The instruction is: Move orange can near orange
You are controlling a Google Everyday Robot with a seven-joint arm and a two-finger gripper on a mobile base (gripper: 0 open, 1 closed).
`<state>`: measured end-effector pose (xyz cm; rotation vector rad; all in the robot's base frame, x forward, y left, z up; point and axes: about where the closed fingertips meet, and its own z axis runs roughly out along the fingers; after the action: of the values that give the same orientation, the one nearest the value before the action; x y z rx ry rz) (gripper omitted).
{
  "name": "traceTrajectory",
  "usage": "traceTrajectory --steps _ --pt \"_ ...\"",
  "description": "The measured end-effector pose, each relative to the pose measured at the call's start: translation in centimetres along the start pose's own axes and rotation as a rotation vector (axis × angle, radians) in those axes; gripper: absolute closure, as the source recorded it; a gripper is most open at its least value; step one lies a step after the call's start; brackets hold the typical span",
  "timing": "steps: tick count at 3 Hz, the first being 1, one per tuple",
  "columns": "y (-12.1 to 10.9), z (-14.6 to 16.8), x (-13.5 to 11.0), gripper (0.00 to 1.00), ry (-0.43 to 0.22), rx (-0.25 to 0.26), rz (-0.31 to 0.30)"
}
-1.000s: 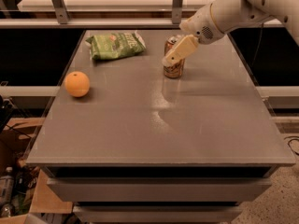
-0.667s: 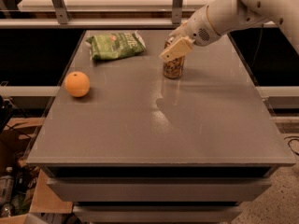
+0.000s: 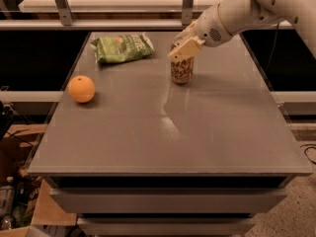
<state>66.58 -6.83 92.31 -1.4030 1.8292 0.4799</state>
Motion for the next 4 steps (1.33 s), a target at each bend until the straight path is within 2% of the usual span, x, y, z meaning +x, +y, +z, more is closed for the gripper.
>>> traceTrajectory --steps 1,2,3,4 --pt "-0.6 -2.0 -2.3 1.00 -0.024 0.007 -0.079" --pt "-0.5 -1.8 -2.4 1.00 -0.025 0.001 -0.082" --pt "0.9 0.7 -5.1 1.00 -0.035 -0.077 -0.159" --pt "4.4 5.2 -10.2 1.00 -0.070 -0.237 -0.304"
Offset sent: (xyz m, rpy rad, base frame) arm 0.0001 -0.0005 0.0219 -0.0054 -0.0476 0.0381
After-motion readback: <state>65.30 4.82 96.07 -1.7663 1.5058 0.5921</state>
